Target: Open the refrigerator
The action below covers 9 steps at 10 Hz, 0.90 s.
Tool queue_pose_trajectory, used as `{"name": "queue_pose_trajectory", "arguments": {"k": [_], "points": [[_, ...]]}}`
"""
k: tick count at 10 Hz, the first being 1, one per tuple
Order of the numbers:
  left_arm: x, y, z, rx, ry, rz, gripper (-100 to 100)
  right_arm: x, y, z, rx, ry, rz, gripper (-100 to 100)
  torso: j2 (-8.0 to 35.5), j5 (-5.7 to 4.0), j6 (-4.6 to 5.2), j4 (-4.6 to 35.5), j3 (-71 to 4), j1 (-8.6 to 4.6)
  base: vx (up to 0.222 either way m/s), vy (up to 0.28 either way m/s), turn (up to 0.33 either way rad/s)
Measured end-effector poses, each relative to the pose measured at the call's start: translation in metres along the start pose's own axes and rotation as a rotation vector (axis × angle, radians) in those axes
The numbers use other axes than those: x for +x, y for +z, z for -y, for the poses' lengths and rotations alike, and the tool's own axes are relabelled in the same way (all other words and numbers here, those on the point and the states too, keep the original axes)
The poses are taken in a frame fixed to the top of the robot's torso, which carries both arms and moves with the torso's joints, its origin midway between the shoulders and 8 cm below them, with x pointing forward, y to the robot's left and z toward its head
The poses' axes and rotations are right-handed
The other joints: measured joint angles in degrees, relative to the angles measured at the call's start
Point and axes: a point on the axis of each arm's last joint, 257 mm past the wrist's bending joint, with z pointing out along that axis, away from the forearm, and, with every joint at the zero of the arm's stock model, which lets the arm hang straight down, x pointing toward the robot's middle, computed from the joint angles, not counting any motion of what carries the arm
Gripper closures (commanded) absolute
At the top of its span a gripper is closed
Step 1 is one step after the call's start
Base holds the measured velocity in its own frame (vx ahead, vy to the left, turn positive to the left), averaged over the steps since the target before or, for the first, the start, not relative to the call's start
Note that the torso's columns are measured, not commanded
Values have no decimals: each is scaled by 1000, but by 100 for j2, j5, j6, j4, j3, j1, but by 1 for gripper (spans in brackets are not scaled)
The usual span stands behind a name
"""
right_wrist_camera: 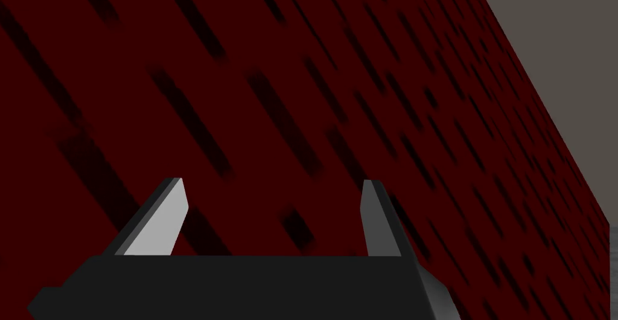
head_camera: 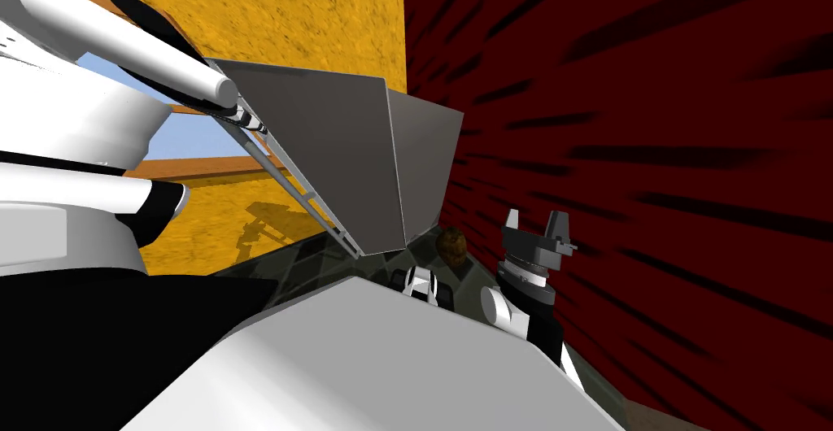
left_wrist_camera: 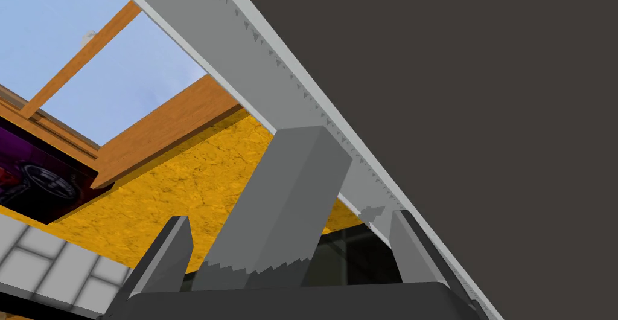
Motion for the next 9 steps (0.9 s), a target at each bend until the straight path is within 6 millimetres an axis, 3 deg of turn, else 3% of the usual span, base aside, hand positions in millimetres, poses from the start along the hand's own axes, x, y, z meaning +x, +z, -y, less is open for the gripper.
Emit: {"name": "queue_pose_trajectory", "arguments": {"k": [3, 4, 9], "points": [[2, -16, 15, 13, -1, 7, -100, 0, 0, 0, 0, 0, 0, 0, 26, -4, -3, 9, 23, -17, 10, 35, -48], [1, -17, 15, 13, -2, 9, 0, 0, 0, 0, 0, 0, 0, 0, 26, -2, -2, 8, 23, -20, 0, 0, 0], [1, -17, 15, 13, -2, 9, 0, 0, 0, 0, 0, 0, 0, 0, 18, -2, -1, 5, 17, -15, 0, 0, 0]]}}
